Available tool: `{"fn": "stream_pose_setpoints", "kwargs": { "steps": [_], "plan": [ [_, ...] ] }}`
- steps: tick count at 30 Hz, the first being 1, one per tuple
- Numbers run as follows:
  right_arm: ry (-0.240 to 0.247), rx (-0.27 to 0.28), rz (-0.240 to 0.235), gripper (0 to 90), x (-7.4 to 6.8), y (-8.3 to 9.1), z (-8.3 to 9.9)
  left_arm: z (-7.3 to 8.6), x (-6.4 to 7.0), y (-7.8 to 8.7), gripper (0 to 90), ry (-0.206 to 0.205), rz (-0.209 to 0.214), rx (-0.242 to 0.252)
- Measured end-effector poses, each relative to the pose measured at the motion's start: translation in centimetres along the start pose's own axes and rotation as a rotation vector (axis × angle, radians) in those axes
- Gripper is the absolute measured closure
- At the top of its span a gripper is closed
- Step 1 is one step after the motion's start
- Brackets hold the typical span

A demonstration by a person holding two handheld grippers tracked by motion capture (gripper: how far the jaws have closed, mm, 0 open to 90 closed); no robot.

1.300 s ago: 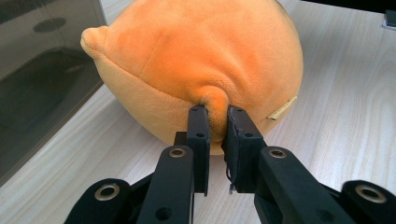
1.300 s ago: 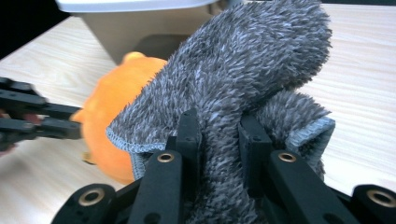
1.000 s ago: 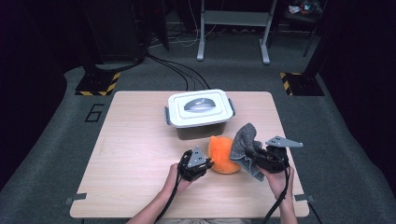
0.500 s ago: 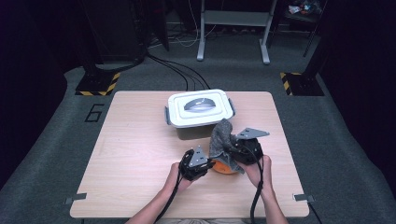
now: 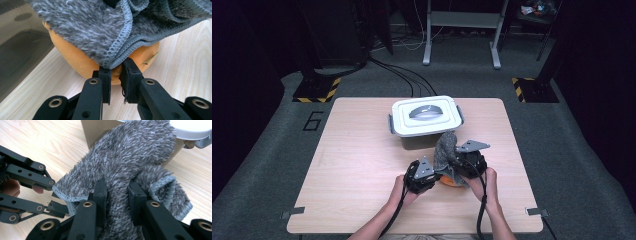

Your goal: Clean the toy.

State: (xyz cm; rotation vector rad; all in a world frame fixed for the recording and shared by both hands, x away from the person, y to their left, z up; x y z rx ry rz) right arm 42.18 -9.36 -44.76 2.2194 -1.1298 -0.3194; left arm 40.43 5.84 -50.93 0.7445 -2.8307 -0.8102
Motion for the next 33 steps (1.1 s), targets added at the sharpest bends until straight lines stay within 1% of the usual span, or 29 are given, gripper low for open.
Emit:
{"fn": "stream_pose_setpoints", "kwargs": {
  "steps": [1,4,6,10,12,13,14,15,16,19,24,25,26,29,30,31,33],
  "plan": [
    [-0.008,-0.003,-0.003,72.3,0.0,0.0,0.1,0.0,0.0,0.0,77.4,0.001,-0.001,0.0],
    [-0.01,0.001,-0.004,72.5,0.1,-0.1,0.2,0.0,0.0,-0.1,74.8,0.008,0.001,0.009],
    [-0.017,0.001,-0.006,72.5,0.1,-0.1,0.3,0.1,-0.1,-0.2,72.8,0.008,0.004,0.003],
    [-0.016,0.001,-0.002,72.5,0.0,-0.2,0.3,0.1,-0.1,-0.2,76.9,0.015,0.007,0.005],
    [-0.011,0.006,0.005,72.5,0.1,-0.1,0.4,0.1,-0.1,-0.2,78.2,0.012,0.005,0.003],
    [-0.024,0.007,0.007,72.5,0.2,0.0,0.5,0.1,-0.1,-0.2,78.4,0.012,0.006,0.003],
    [-0.018,0.011,0.011,72.5,0.3,0.1,0.5,0.1,-0.1,-0.2,78.6,0.01,0.006,0.002],
    [-0.024,0.012,0.014,72.5,0.4,0.2,0.6,0.1,-0.1,-0.2,78.7,0.01,0.002,-0.001],
    [-0.029,0.014,0.018,72.5,0.6,0.4,0.7,0.1,-0.1,-0.3,78.8,0.018,0.002,0.003],
    [-0.049,0.02,0.039,72.5,1.2,0.9,1.1,0.2,-0.2,-0.3,78.8,0.025,0.002,0.003],
    [-0.084,0.028,0.057,72.3,2.5,1.6,2.0,0.2,-0.2,-0.3,78.8,0.025,0.001,0.002],
    [-0.099,0.029,0.065,72.3,3.0,1.8,2.3,0.2,-0.2,-0.3,78.8,0.025,0.001,0.002],
    [-0.099,0.029,0.065,72.3,3.0,1.8,2.3,0.2,-0.3,-0.3,78.8,0.028,0.0,-0.002],
    [-0.13,0.027,0.073,72.2,3.7,2.1,2.9,0.3,-0.3,-0.3,78.9,0.032,-0.002,0.0],
    [-0.13,0.026,0.077,72.2,3.9,2.1,3.1,0.3,-0.3,-0.3,78.9,0.032,-0.002,0.0],
    [-0.147,0.023,0.083,72.3,4.2,2.2,3.5,0.3,-0.3,-0.3,78.9,0.031,-0.003,-0.001],
    [-0.152,0.027,0.088,72.2,4.4,2.2,3.6,0.3,-0.4,-0.3,78.9,0.031,-0.007,-0.005]
  ]
}}
Point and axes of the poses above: each handheld gripper's, and its own axes: y roughly backward along the jaws, z roughly out of its underside, x roughly to its right, the point moved 4 cm from there along -y, roughly forward along the jaws, and after that the axes turned 3 degrees about z, right-handed, at the moved point
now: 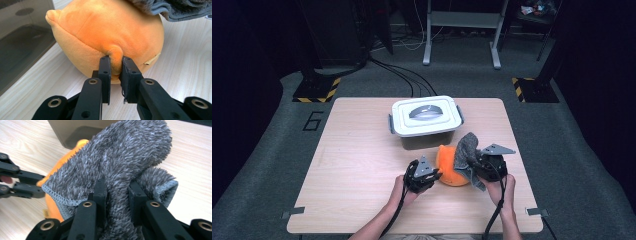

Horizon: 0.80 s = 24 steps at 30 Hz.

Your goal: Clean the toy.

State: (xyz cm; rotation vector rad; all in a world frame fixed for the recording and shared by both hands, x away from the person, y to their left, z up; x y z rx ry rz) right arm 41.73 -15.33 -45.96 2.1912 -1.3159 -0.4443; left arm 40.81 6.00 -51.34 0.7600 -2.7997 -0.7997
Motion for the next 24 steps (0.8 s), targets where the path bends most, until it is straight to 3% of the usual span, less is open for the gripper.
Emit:
{"fn": "stream_pose_setpoints", "kwargs": {
  "steps": [17,24],
  "plan": [
    [-0.101,-0.022,0.012,72.1,2.7,-0.6,2.1,0.1,-0.1,0.0,79.1,0.008,0.004,-0.007],
    [-0.138,-0.055,0.024,72.1,3.6,-1.0,3.1,0.1,-0.1,0.0,79.2,0.009,0.004,-0.008]
  ]
}}
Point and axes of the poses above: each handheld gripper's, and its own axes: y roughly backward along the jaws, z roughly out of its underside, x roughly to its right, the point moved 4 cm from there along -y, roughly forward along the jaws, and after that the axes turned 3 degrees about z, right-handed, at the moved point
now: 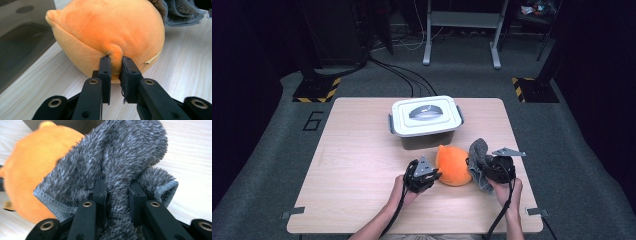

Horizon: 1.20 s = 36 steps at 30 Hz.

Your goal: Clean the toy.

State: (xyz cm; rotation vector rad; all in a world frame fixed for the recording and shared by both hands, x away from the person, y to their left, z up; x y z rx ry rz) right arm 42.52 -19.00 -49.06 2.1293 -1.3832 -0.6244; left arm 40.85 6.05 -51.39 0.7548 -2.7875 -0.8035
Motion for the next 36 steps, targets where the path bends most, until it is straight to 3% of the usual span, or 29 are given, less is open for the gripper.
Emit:
{"fn": "stream_pose_setpoints", "kwargs": {
  "steps": [12,15,16,20,25,29,33,36],
  "plan": [
    [-0.012,-0.084,0.057,72.1,0.8,-2.2,1.5,0.0,0.0,0.0,79.2,0.002,-0.002,-0.002],
    [0.015,-0.114,0.075,72.1,0.9,-2.9,2.0,0.0,0.1,0.0,79.3,0.001,-0.004,0.0],
    [-0.007,-0.126,0.086,72.1,0.7,-3.2,2.1,0.0,0.1,0.0,79.3,0.001,-0.003,-0.001],
    [-0.014,-0.141,0.07,72.1,1.0,-3.6,2.5,0.0,0.1,0.0,79.3,0.0,-0.005,-0.003],
    [-0.04,-0.097,0.088,72.4,1.8,-1.8,1.9,0.0,-0.1,0.1,79.3,-0.004,-0.012,-0.002],
    [-0.07,-0.04,0.064,72.4,2.3,0.5,0.9,-0.1,0.0,0.1,79.3,-0.006,-0.008,-0.007],
    [-0.072,0.022,0.032,72.4,1.8,2.8,-0.6,-0.2,0.0,0.1,79.4,-0.004,-0.011,-0.006],
    [-0.036,0.065,0.012,72.4,0.9,4.2,-1.9,-0.2,0.0,0.1,79.4,-0.005,-0.016,-0.006]
  ]
}}
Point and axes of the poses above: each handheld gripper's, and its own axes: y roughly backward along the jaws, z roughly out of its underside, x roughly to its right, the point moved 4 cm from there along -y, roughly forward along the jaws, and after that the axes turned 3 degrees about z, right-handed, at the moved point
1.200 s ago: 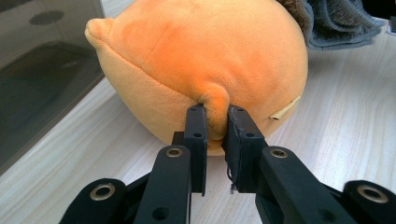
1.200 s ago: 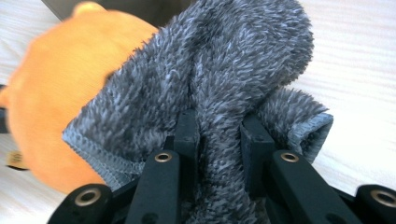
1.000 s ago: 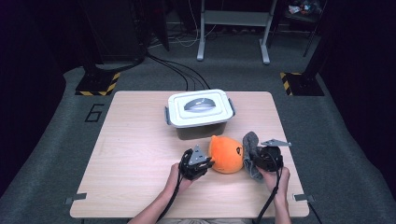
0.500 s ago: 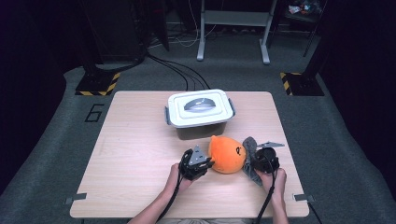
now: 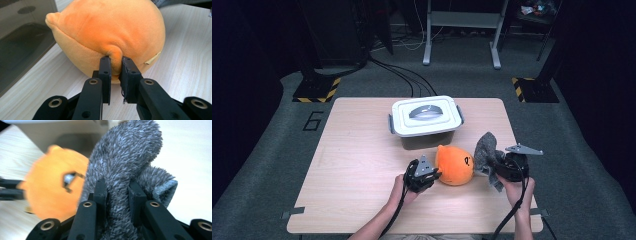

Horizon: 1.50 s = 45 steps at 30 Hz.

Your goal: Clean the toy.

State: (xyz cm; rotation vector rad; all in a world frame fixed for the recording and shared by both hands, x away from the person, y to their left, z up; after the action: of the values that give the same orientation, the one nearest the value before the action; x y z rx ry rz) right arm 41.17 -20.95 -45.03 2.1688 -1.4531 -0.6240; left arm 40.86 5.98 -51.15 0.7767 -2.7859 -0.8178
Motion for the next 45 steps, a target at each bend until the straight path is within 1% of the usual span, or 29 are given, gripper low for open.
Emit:
{"fn": "stream_pose_setpoints", "kwargs": {
  "steps": [1,2,3,4,5,8,9,12,14,17,19,20,21,22,23,24,28,29,31,34,37,40,42,45],
  "plan": [
    [0.003,0.01,-0.008,72.4,-0.4,0.3,-0.3,0.0,0.0,0.0,79.4,-0.001,0.0,-0.002],
    [0.026,0.027,-0.015,72.4,-0.9,0.6,-0.9,0.0,0.0,0.0,79.4,0.0,0.001,-0.001],
    [0.034,0.038,-0.028,72.4,-1.5,0.9,-1.4,0.0,0.0,0.0,79.4,-0.001,0.002,-0.003],
    [0.041,0.054,-0.051,72.4,-2.0,1.1,-1.8,0.0,0.0,0.0,79.4,0.0,0.002,-0.003],
    [0.039,0.061,-0.063,72.4,-2.4,1.1,-2.1,0.0,0.0,0.0,79.4,-0.001,0.002,-0.003],
    [0.063,0.071,-0.107,72.4,-4.0,0.9,-3.2,-0.1,0.0,0.0,79.4,-0.005,0.01,-0.004],
    [0.074,0.069,-0.112,72.4,-4.4,0.6,-3.4,-0.1,0.0,0.0,79.4,-0.004,0.005,0.0],
    [0.109,0.047,-0.142,72.4,-6.2,-0.5,-3.8,-0.1,0.1,0.0,79.4,-0.014,0.006,-0.006],
    [0.135,0.026,-0.16,72.3,-7.4,-1.4,-4.0,-0.1,0.1,0.0,79.4,-0.014,0.007,-0.01],
    [0.171,0.002,-0.181,72.3,-9.1,-2.7,-4.0,-0.2,0.1,0.0,79.5,-0.015,0.004,-0.003],
    [0.194,-0.011,-0.191,72.2,-9.8,-3.3,-4.0,-0.2,0.1,0.0,79.7,-0.022,0.003,-0.001],
    [0.199,-0.017,-0.196,72.2,-10.2,-3.6,-4.0,-0.2,0.2,0.0,79.8,-0.021,0.008,-0.004],
    [0.215,-0.027,-0.201,72.1,-10.5,-3.9,-3.9,-0.3,0.2,0.0,79.9,-0.029,0.011,-0.002],
    [0.215,-0.027,-0.201,72.1,-10.5,-3.9,-3.9,-0.3,0.2,0.0,80.2,-0.029,0.011,-0.002],
    [0.232,-0.042,-0.211,72.1,-11.1,-4.5,-3.8,-0.3,0.3,0.0,80.2,-0.031,0.011,-0.003],
    [0.24,-0.053,-0.206,72.1,-11.2,-4.8,-3.6,-0.3,0.3,-0.1,80.5,-0.038,0.013,-0.006],
    [0.266,-0.07,-0.18,72.6,-11.2,-5.7,-3.1,-0.3,0.4,-0.2,81.2,-0.034,0.014,-0.007],
    [0.268,-0.071,-0.166,72.8,-11.2,-5.7,-2.9,-0.2,0.4,-0.2,81.3,-0.032,0.014,-0.008],
    [0.274,-0.072,-0.156,73.0,-11.2,-5.8,-2.8,-0.2,0.4,-0.2,81.6,-0.026,0.015,-0.01],
    [0.296,-0.072,-0.127,73.2,-11.1,-5.5,-2.8,-0.2,0.4,-0.2,81.9,-0.021,0.016,-0.01],
    [0.3,-0.067,-0.116,73.3,-10.8,-5.3,-2.7,-0.2,0.5,-0.3,82.0,-0.013,0.02,-0.007],
    [0.288,-0.061,-0.102,73.2,-10.4,-4.8,-2.5,-0.1,0.5,-0.3,82.0,-0.005,0.02,-0.006],
    [0.28,-0.052,-0.09,73.2,-10.0,-4.5,-2.4,-0.1,0.5,-0.3,82.0,-0.011,0.021,-0.008],
    [0.263,-0.046,-0.082,73.2,-9.4,-4.1,-2.2,-0.2,0.6,-0.4,82.0,-0.008,0.022,-0.004]
  ]
}}
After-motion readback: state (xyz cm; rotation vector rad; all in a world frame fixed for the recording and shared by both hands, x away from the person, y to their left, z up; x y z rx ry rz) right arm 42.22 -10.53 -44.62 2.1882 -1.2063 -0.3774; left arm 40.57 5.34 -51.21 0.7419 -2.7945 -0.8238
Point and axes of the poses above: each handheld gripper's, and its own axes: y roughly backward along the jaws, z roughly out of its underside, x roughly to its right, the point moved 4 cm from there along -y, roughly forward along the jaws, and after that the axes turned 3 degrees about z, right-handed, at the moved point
